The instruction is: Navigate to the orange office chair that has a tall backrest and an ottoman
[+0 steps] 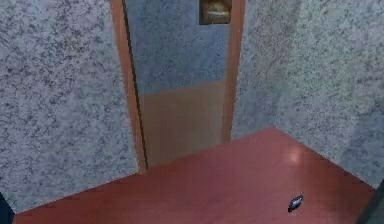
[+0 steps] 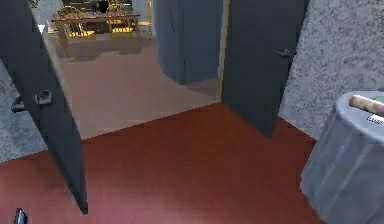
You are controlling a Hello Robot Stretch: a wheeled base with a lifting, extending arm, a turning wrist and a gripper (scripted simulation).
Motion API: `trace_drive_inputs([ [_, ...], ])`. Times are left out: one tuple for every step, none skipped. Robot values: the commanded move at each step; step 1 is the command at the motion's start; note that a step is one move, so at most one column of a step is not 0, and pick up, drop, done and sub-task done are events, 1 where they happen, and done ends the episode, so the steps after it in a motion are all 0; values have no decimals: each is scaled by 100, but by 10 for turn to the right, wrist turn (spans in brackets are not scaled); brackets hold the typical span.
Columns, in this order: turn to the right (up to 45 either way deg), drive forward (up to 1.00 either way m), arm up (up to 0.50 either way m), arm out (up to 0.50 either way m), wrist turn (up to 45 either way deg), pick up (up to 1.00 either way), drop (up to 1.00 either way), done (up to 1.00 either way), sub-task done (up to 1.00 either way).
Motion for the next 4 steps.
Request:
trace_drive_inputs([
  [0,100,0,0,0,0,0,0,0],
  [0,100,0,0,0,0,0,0,0],
  [60,0,0,0,0,0,0,0,0],
  [0,20,0,0,0,0,0,0,0],
])
